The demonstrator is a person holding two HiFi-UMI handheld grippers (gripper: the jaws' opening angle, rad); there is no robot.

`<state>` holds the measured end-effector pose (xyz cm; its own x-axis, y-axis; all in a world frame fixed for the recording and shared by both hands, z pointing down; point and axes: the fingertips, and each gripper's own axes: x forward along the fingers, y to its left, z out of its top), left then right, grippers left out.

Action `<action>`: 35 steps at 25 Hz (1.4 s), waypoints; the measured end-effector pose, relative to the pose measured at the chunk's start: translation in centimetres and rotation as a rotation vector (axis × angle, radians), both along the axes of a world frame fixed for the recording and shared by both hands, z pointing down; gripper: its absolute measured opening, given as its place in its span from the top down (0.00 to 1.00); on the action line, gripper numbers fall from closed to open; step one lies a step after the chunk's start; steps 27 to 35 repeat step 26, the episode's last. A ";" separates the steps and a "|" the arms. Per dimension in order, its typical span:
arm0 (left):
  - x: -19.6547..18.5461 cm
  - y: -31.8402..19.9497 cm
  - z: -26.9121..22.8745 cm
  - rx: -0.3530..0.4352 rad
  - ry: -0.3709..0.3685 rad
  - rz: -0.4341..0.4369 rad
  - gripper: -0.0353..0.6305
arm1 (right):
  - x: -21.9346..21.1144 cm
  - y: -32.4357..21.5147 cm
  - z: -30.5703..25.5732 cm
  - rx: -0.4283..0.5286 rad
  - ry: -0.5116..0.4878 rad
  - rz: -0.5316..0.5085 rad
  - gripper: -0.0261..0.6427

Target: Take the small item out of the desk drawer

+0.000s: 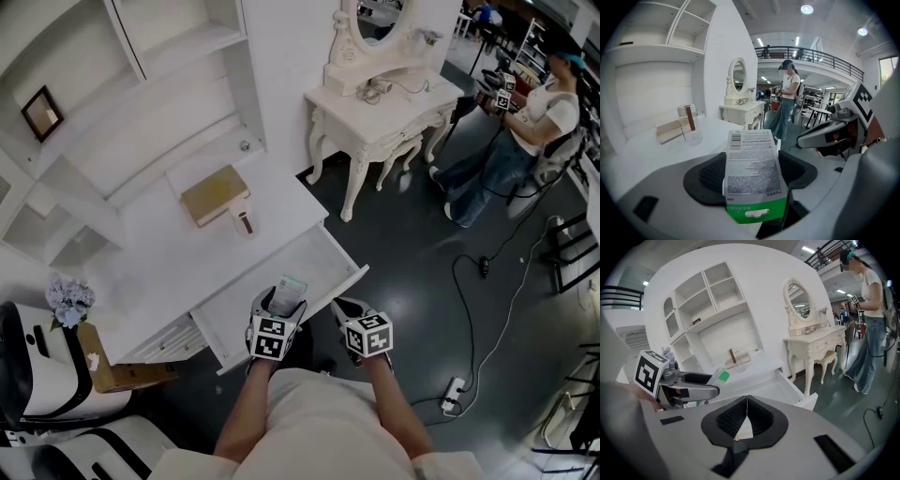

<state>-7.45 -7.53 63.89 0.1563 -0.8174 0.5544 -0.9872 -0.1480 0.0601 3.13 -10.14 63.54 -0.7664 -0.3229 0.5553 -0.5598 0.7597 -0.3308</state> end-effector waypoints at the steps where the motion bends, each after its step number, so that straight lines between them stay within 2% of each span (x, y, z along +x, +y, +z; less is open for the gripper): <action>1: 0.0 0.0 0.0 0.001 0.000 0.001 0.40 | 0.0 0.0 0.0 0.002 0.001 -0.002 0.92; 35: 0.0 0.4 0.1 -0.006 -0.004 0.002 0.40 | 0.1 0.3 0.1 0.008 0.006 -0.006 0.92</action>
